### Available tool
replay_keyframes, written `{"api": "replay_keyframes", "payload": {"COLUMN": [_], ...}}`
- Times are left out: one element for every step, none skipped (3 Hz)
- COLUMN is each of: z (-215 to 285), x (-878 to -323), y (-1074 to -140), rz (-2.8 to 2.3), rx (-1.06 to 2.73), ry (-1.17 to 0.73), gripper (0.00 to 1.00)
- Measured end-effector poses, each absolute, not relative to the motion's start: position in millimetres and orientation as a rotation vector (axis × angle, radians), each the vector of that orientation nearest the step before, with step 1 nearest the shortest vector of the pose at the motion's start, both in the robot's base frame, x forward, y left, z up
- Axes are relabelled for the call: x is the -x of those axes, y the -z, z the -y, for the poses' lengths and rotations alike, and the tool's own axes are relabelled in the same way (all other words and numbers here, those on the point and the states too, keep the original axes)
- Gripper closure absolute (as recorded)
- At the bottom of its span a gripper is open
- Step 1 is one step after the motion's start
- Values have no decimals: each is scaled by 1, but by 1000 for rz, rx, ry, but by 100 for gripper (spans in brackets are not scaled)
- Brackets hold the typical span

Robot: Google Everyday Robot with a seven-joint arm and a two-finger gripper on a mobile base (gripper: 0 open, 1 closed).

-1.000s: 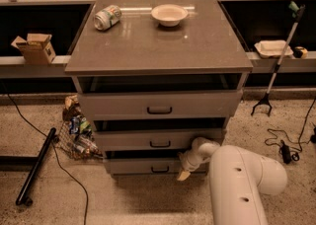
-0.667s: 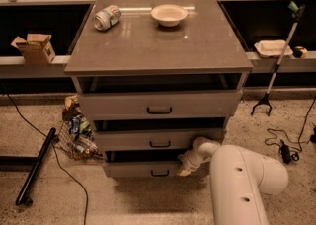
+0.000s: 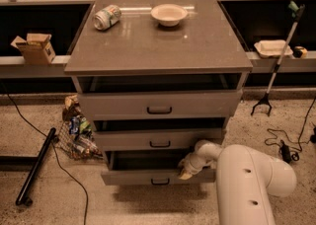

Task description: Open bottom drawer

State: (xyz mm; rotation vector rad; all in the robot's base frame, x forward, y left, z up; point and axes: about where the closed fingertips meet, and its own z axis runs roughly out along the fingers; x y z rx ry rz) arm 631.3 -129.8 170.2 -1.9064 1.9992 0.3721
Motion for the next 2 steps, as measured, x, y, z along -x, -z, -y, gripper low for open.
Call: {"api": "replay_keyframes", "payload": {"z": [130,130], "x": [-631,-631], "y": [-170,-170], "rz": [-1999,-1999], "rx": [1906,1906], "ry": [-372,-372], "gripper": [54,31]}}
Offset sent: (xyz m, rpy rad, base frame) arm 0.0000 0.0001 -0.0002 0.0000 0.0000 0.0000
